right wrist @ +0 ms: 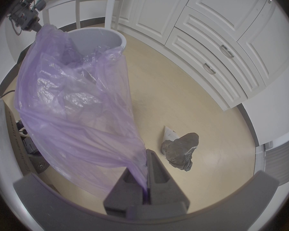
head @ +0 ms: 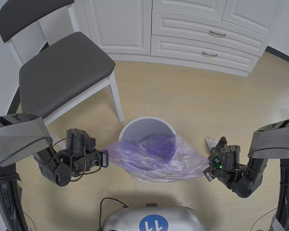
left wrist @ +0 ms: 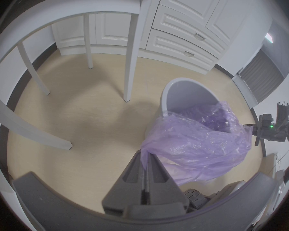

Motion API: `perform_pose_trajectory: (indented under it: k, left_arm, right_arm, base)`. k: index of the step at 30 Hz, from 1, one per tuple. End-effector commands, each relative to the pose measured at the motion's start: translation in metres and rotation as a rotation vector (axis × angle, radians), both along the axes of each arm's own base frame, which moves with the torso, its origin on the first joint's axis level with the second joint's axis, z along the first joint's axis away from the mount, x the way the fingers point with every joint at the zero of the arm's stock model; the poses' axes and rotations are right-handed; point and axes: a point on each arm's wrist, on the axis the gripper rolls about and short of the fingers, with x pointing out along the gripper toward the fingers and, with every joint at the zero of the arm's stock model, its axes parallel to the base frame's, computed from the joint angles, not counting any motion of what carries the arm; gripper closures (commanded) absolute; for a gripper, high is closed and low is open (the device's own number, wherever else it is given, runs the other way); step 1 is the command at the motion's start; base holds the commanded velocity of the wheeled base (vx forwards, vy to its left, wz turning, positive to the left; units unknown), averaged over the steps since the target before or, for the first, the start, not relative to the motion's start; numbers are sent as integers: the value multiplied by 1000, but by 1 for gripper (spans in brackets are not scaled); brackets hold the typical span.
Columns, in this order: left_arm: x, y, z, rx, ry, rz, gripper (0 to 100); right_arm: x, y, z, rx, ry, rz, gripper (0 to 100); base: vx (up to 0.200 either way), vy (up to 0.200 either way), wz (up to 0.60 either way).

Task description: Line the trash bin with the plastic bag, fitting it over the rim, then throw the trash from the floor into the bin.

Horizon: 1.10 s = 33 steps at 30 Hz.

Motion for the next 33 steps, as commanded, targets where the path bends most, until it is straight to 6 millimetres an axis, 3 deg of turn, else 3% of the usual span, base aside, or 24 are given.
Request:
perform_pose_trajectory:
  k: [1, 10, 22, 23, 28, 33]
  left_arm:
    - [2, -3, -15, 18, 23, 7, 100]
    - [9, 28, 9, 10, -34, 83, 100]
    - [7, 25, 3, 25, -17, 68, 100]
    - [7, 25, 4, 25, -19, 68, 100]
    - [6, 25, 5, 24, -20, 68, 100]
    - [5, 26, 4, 27, -16, 67, 100]
  right_arm:
    - [4, 0, -8, -2, 15, -6, 100]
    - [15, 7, -24, 24, -49, -2, 100]
    - [10, 8, -19, 20, -49, 3, 100]
    - [9, 7, -14, 21, -55, 5, 0]
    - [-7, -7, 17, 110, -58, 126, 0]
    - [-4, -41, 31, 220, -37, 237, 0]
  base:
    - [0, 0, 0]
    - [0, 0, 0]
    - [0, 0, 0]
    - [0, 0, 0]
    - [0, 0, 0]
    - [0, 0, 0]
